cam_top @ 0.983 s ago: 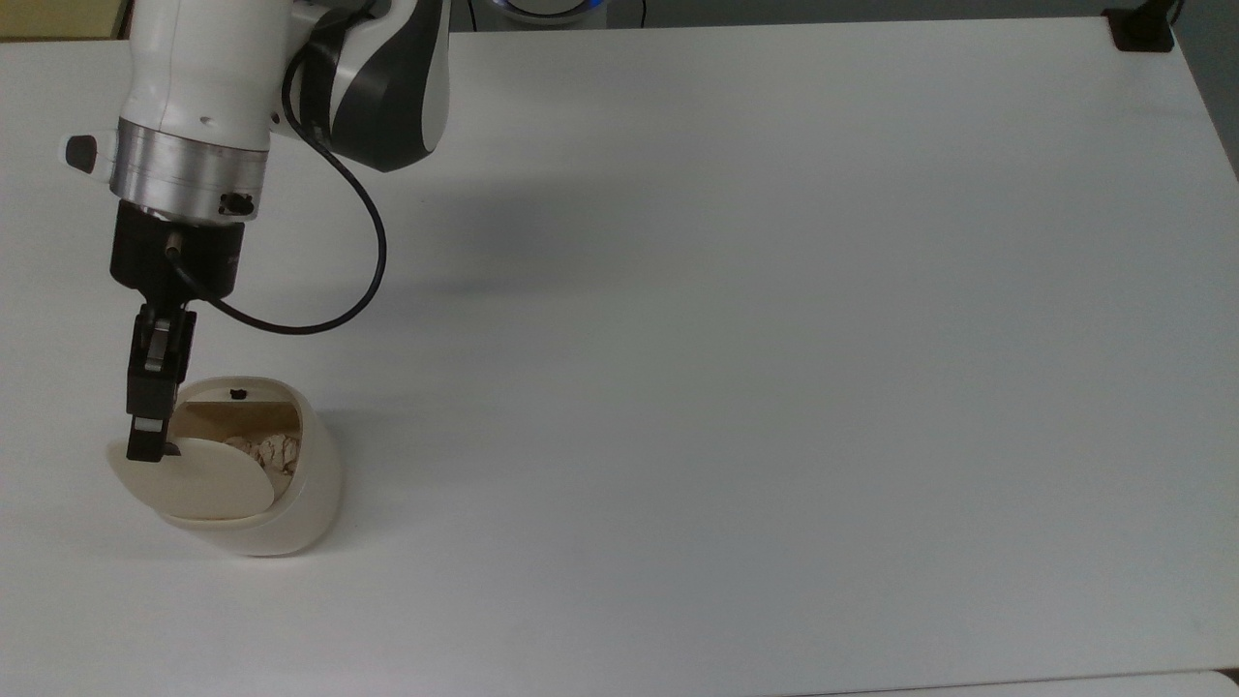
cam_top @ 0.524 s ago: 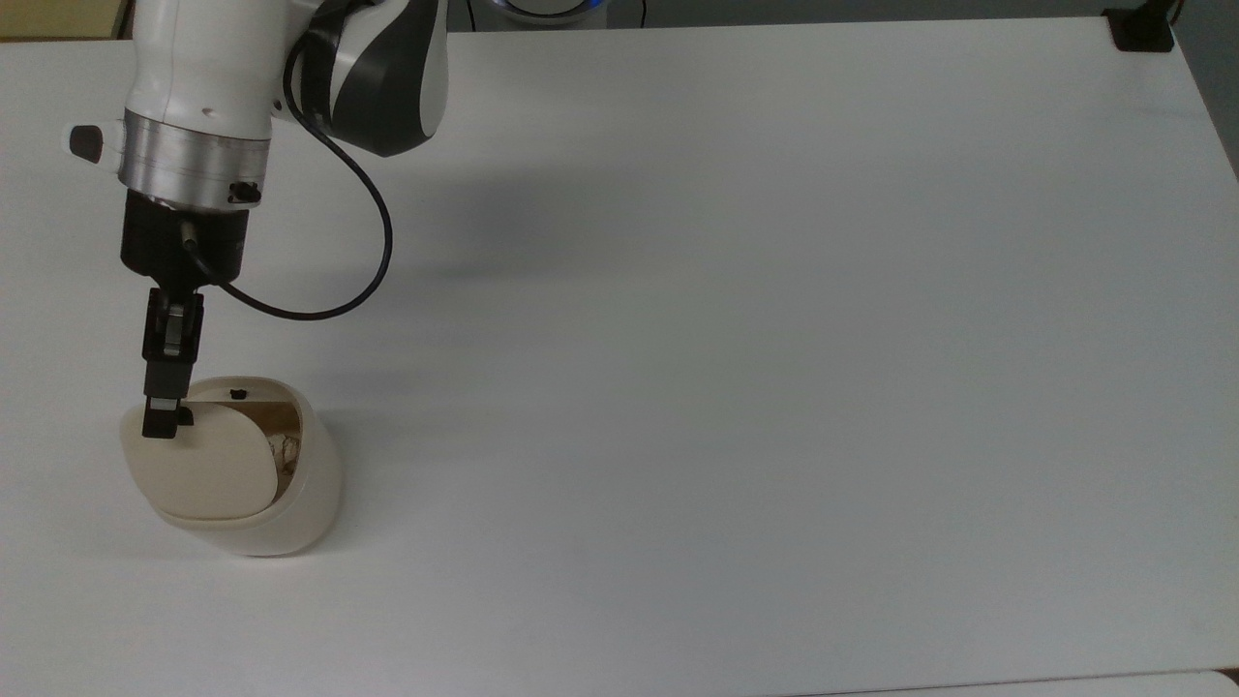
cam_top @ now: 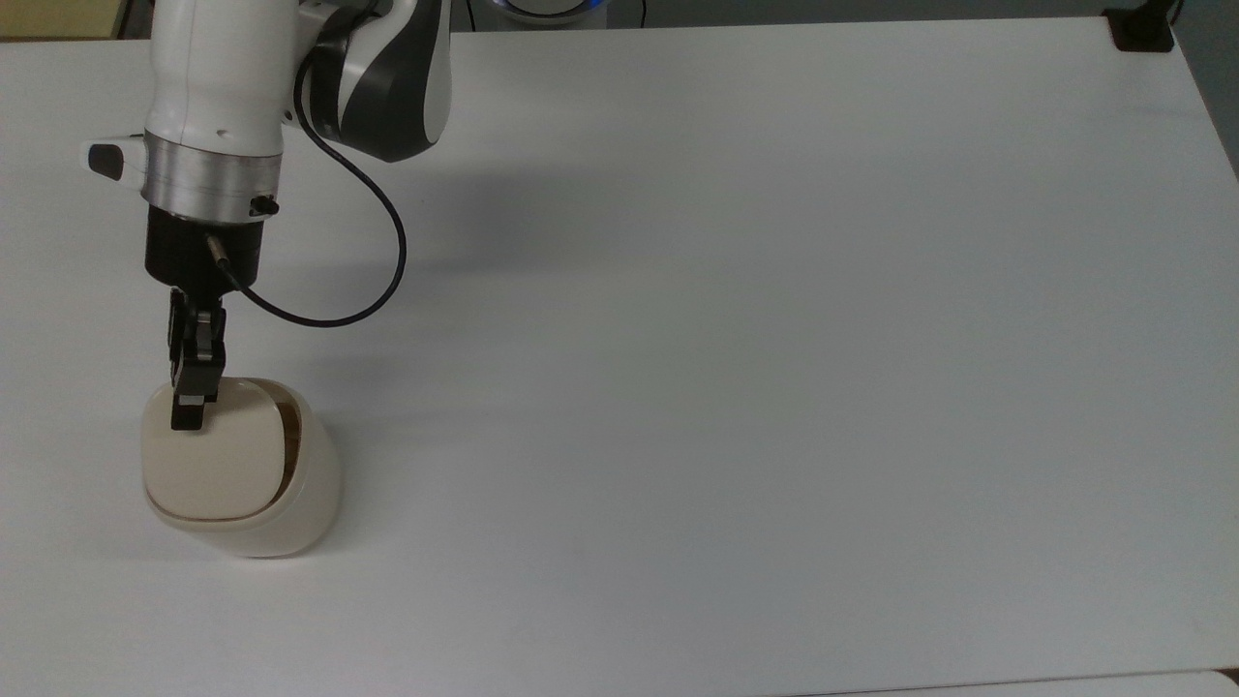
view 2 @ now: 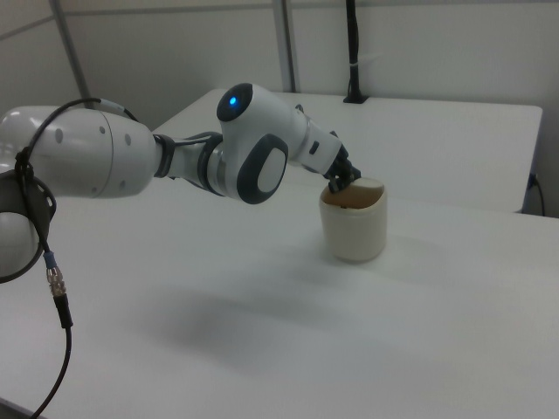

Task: Close the trash bin
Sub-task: 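Push the lid over and down onto the bin rim with the gripper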

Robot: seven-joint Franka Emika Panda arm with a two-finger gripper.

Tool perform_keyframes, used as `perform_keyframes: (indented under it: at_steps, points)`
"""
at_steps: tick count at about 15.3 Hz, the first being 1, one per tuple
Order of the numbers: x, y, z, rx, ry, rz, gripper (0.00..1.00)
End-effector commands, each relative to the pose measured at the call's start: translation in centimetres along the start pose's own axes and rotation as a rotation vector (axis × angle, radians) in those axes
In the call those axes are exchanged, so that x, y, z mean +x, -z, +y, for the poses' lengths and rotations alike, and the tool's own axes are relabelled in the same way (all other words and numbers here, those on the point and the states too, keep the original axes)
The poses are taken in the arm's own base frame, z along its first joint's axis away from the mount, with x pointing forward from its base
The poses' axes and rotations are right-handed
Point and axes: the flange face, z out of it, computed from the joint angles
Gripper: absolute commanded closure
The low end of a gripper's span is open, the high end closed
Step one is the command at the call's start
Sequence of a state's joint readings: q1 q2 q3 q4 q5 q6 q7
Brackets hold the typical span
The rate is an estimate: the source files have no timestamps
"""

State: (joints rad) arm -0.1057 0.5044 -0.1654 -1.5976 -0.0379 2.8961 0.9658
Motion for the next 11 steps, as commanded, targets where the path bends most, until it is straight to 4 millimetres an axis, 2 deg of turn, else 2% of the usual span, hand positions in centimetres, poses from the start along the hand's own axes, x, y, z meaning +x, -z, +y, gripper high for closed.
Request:
perform_keyframes:
  at_steps: [1, 6, 11]
  points:
    - [-0.77, 1.02, 1.98, -0.028, 0.057, -0.027, 1.0]
    - [-1.43, 0.76, 2.8, -0.055, 0.092, -0.052, 1.0]
    - [-1.76, 0.83, 2.66, -0.063, 0.112, -0.066, 1.0]
